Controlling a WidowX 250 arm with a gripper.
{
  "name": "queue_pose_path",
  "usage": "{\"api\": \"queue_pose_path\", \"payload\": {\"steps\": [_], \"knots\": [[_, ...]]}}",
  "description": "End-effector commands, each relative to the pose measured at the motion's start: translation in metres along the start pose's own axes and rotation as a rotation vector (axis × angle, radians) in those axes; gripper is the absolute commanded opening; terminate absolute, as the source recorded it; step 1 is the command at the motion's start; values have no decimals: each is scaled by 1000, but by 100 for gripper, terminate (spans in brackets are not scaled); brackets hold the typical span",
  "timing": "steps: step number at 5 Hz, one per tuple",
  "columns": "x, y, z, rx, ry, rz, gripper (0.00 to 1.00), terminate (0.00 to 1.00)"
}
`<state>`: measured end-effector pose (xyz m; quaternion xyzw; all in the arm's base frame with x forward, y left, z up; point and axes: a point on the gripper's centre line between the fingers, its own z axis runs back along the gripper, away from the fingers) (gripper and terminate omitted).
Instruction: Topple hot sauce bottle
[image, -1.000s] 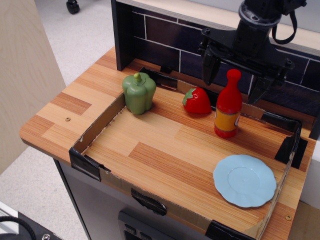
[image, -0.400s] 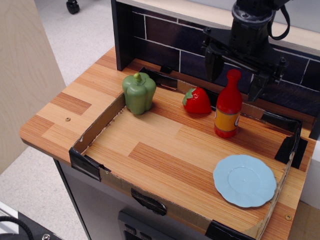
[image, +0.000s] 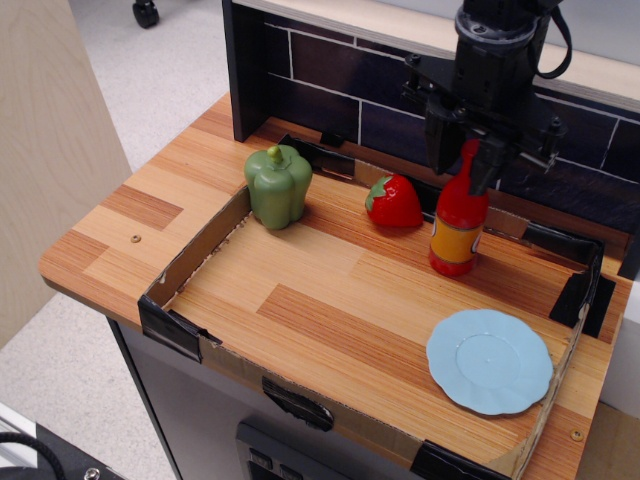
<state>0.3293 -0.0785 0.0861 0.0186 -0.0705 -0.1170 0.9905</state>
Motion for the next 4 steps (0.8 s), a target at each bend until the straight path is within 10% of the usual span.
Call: {"api": "queue_pose_path", "payload": {"steps": [1,4], "knots": [[-5,1,13,-68,-76,-116,0,0],[-40,9,9,-153,-145,-159,0,0]]}}
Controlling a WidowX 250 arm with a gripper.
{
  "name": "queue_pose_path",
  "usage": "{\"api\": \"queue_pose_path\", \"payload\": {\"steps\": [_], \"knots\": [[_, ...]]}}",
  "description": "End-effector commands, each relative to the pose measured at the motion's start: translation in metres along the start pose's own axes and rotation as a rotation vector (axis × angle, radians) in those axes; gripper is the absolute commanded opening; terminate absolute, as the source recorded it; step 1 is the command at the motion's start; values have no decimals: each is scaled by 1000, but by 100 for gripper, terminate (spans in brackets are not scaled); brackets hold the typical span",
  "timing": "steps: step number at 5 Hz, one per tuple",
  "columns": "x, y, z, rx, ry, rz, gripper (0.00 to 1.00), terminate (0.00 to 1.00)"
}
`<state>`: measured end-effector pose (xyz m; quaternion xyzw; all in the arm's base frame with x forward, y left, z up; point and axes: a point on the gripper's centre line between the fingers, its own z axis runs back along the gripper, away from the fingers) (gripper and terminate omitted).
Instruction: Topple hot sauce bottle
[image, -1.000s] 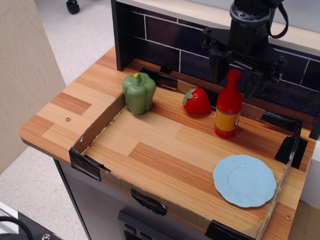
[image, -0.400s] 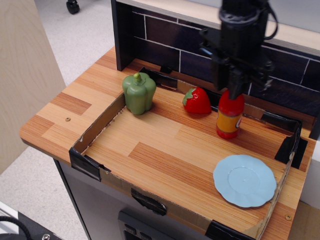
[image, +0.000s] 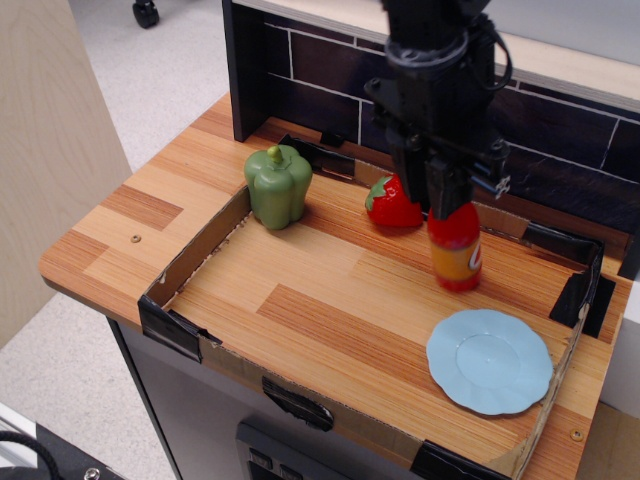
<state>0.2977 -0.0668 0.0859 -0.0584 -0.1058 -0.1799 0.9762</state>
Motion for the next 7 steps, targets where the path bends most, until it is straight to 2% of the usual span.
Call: {"api": "queue_pose_path", "payload": {"steps": [1,2,4,5,6,7], "knots": [[-30,12,-9,17,4,-60,0,0],[-54,28,-28,74,31,-53,0,0],[-93,38,-45,101,92,-99,0,0],[-100,38,-57,116,109,-94,0,0],[-96,35,-59,93,123,-68,100,0],[-94,35,-60,114,119,-41,100,0]]}}
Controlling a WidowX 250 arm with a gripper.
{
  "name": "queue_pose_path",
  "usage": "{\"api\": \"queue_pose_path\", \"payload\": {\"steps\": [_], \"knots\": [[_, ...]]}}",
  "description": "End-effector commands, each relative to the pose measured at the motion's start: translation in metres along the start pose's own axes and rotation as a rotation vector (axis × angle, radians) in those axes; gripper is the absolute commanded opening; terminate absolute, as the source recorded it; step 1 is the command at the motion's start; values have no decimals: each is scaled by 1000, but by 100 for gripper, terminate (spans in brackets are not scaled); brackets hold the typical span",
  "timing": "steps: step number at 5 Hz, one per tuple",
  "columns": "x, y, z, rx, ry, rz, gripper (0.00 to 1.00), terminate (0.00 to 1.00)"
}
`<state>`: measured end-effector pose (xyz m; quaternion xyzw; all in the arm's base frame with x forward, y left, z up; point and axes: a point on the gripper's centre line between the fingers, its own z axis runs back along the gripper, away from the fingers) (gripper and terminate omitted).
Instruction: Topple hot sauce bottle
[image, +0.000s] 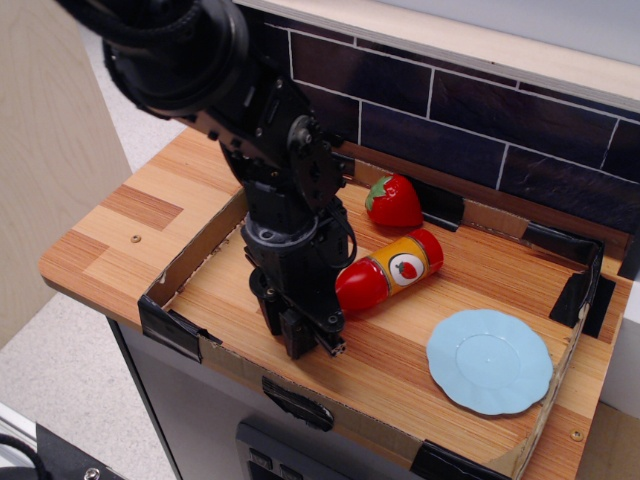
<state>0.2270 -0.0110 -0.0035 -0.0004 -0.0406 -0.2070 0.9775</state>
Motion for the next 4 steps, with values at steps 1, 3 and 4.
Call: {"api": "queue_pose_path", "payload": {"steps": [1,3,4], "knots": [[8,1,10,28,-34,18,100,0],[10,-7,35,-6,-69,7,100,0],[16,-12,54,-15,-102,42,100,0]]}}
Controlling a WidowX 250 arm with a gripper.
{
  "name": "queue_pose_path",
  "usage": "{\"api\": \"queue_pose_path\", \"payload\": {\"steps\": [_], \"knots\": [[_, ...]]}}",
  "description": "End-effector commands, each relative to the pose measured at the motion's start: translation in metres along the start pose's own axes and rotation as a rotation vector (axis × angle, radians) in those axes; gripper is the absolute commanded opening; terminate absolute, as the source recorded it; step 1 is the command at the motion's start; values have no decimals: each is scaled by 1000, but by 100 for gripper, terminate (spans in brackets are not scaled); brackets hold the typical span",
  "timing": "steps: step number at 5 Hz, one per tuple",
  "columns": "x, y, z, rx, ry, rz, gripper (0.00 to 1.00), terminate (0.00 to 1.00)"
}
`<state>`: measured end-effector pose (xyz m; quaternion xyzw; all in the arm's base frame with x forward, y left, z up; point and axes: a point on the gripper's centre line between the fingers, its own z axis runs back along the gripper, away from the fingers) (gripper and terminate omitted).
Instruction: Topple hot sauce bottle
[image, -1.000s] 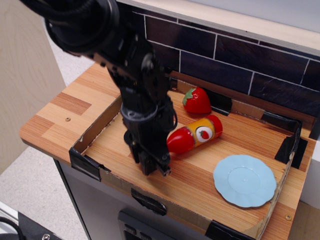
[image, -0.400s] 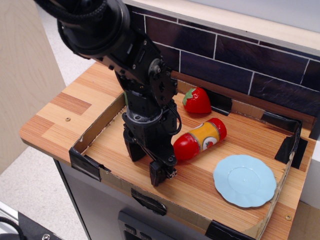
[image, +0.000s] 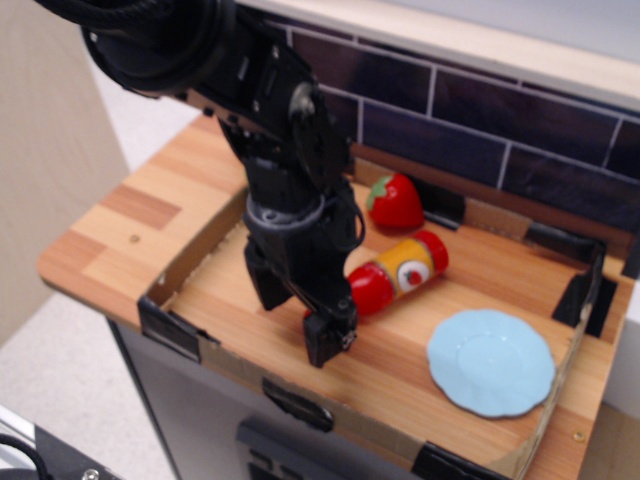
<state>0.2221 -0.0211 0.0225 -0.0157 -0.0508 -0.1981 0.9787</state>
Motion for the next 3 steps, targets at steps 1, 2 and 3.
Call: {"api": "queue_pose_path", "payload": {"steps": [1,2,3], "knots": [[15,-2,28,9,-77,22,100,0],[15,-2,28,9,-77,22,100,0],[15,-2,28,9,-77,22,100,100]]}}
